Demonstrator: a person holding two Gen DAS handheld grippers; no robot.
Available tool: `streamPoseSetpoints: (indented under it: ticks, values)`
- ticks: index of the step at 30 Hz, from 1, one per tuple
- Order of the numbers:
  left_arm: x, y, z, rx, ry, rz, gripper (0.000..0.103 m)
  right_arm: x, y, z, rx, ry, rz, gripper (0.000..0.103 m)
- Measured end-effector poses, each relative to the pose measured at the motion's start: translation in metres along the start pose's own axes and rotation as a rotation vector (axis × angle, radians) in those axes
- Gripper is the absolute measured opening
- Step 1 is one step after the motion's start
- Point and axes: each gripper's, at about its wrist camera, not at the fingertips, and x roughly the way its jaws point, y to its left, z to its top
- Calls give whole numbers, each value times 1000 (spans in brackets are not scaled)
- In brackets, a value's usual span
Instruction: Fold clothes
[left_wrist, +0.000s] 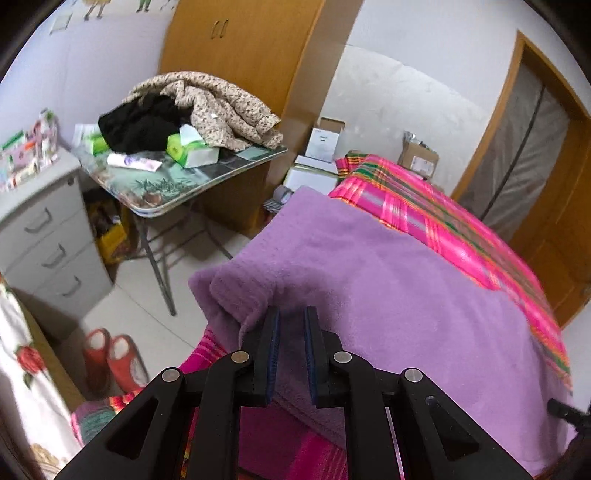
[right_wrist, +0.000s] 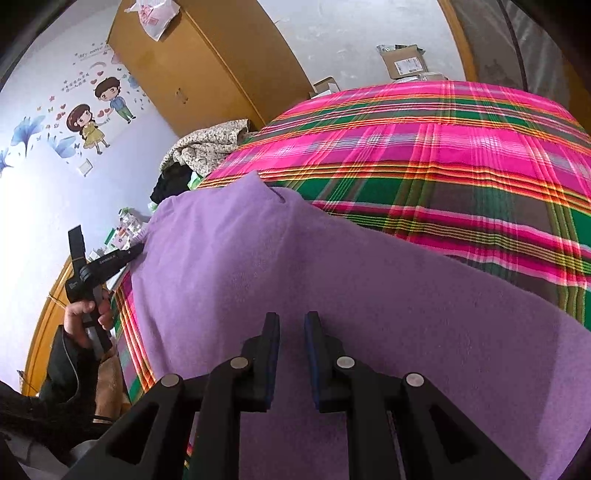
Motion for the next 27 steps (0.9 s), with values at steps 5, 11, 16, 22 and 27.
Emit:
streamPoseSetpoints:
  ticks: [5,11,16,22,27]
  values:
    - [-4,-6,2,16,-9,12,13,-2,2,0,-1,1,-12,14]
    - [-6,-17,10,49,-25,21,13,-15,5,2,-12,-49,-35,14]
    - [8,-4,8,4,21,49,13,-24,-22,1,82,-87,-100,14]
    - [8,-3,8,-3,24,47,13,-42,-56,-4,249,-175,-107,13]
    - [8,-4,9,-5,25,52,13,-49,-55,-4,232,-187,-82,17]
